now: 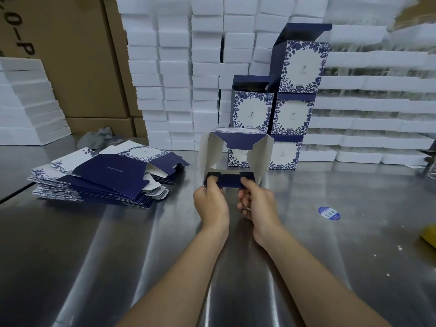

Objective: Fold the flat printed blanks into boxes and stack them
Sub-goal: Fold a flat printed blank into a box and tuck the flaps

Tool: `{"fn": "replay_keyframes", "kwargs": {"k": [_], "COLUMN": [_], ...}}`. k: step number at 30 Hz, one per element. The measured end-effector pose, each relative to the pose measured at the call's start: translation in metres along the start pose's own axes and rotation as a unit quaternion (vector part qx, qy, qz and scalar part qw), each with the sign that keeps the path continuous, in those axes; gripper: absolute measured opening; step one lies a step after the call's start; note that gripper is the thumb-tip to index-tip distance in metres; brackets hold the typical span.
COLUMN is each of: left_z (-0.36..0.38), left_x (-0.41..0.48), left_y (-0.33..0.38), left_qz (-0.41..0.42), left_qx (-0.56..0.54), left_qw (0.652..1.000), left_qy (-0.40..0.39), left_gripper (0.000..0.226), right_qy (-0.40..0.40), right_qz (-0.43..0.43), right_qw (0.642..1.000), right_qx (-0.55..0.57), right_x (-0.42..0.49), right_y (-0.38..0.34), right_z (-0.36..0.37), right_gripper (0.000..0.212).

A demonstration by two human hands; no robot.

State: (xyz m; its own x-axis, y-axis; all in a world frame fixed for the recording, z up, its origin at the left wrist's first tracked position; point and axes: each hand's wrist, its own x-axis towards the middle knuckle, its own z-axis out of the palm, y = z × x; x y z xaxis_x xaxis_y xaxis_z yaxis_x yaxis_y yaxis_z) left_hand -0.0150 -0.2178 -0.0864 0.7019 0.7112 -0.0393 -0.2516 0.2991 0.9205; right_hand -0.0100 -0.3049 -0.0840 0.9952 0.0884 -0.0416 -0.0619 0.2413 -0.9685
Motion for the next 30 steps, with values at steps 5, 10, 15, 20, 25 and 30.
{"fn": "replay_keyframes", "kwargs": {"k": [5, 10, 15, 20, 25, 30], "left_z": [0.001, 0.002, 0.001, 0.001, 0.002, 0.002], "left_x": [0.002, 0.002, 0.003, 0.004, 0.006, 0.007], "left_y": [-0.003, -0.003, -0.005, -0.007, -0.010, -0.013], "left_qz": [0.006, 0.005, 0.011, 0.023, 0.024, 0.026], "left_qx": [0.000, 0.002, 0.012, 0.022, 0.034, 0.028], "left_qw": [1.000, 1.000, 1.000, 0.999, 0.999, 0.999], "left_qy": [0.009, 0.013, 0.013, 0.009, 0.015, 0.013], "left_gripper": [0.027, 0.027, 0.029, 0.031, 0.036, 0.033], "right_qy": [0.000, 0.002, -0.001, 0.001, 0.002, 0.001], "right_qz": [-0.001, -0.001, 0.000, 0.004, 0.006, 0.005], "right_qw": [1.000, 1.000, 1.000, 1.000, 1.000, 1.000], "right_qx": [0.002, 0.002, 0.010, 0.011, 0.014, 0.022], "right_x": [0.004, 0.006, 0.008, 0.010, 0.011, 0.013], "right_y": [0.001, 0.002, 0.003, 0.003, 0.004, 0.005], "right_z": [0.001, 0.001, 0.002, 0.002, 0.002, 0.002], "right_gripper": [0.039, 0.041, 0.039, 0.037, 0.036, 0.034]}}
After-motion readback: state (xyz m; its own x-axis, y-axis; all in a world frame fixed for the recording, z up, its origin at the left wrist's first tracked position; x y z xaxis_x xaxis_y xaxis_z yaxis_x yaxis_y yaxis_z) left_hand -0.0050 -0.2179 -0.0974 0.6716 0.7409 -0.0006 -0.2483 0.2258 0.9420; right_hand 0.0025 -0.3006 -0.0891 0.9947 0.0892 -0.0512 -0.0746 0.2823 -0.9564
